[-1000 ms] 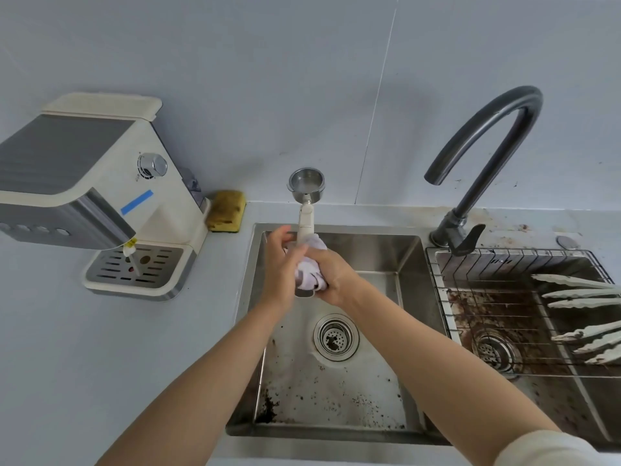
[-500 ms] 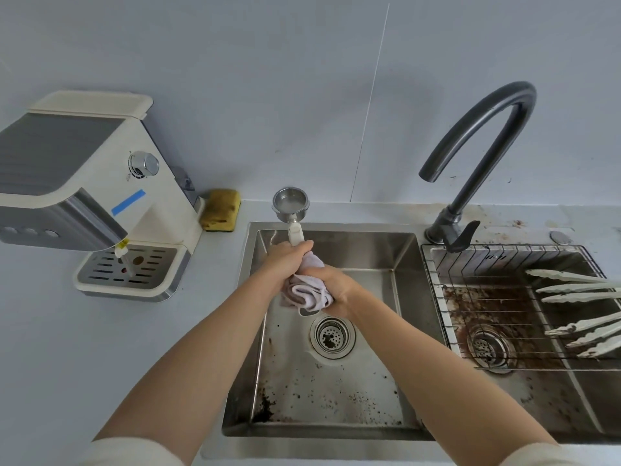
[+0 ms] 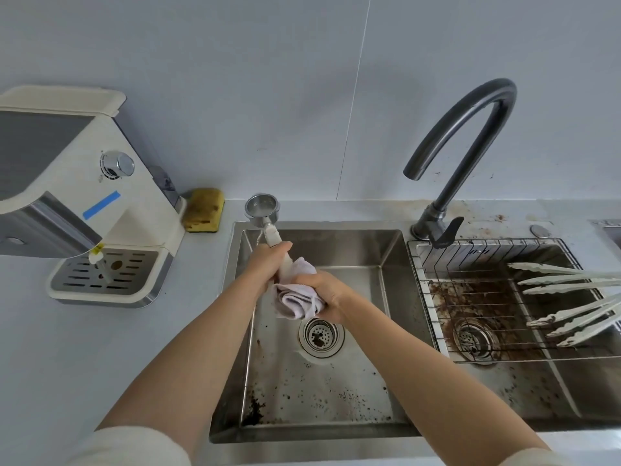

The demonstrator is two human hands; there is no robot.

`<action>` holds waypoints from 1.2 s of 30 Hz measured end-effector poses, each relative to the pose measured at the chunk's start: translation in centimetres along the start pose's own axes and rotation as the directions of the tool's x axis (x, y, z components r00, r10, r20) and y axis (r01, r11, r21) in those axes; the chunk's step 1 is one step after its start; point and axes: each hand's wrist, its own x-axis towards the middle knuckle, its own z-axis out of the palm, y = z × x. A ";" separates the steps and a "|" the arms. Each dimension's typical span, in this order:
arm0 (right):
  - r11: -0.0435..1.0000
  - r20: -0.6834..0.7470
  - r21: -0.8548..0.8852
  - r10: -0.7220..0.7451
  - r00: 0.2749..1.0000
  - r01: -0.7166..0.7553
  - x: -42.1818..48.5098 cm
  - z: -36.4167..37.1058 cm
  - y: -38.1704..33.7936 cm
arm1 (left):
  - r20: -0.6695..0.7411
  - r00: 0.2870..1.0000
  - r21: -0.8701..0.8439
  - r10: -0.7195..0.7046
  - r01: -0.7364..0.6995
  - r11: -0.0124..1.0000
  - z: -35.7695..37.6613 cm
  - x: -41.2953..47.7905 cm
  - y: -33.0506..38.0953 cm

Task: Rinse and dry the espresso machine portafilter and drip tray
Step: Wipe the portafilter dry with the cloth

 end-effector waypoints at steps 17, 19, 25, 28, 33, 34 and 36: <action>0.986 -0.292 0.150 -0.022 0.956 0.068 1.0 -3.4 -2.8 | 0.059 0.998 -0.073 -0.013 0.017 0.997 -3.6 1.6 -2.5; 0.981 -0.344 0.141 -0.075 0.936 0.130 2.6 -3.6 -3.9 | 0.061 0.998 -0.057 -0.006 0.009 0.998 -3.8 1.8 -2.6; 0.976 -0.619 -0.130 -0.218 0.754 0.175 7.5 -3.9 -8.0 | 0.060 0.998 -0.057 -0.005 0.008 0.998 -4.2 2.5 -2.6; 0.973 -0.705 -0.206 -0.222 0.673 0.104 10.0 -3.6 -9.9 | 0.065 0.998 -0.059 -0.009 0.012 0.998 -4.4 2.9 -2.5; 0.941 -0.818 -0.323 -0.222 0.530 -0.104 14.2 -2.6 -11.8 | 0.084 0.996 -0.069 -0.028 0.034 0.997 -4.7 3.9 -2.7; 0.927 -0.821 -0.345 -0.222 0.525 -0.147 15.0 -2.4 -11.8 | 0.089 0.996 -0.068 -0.032 0.038 0.997 -4.8 4.1 -2.8; 0.897 -0.812 -0.381 -0.209 0.545 -0.223 16.1 -1.7 -11.7 | 0.096 0.995 -0.054 -0.039 0.045 0.998 -4.8 4.4 -2.9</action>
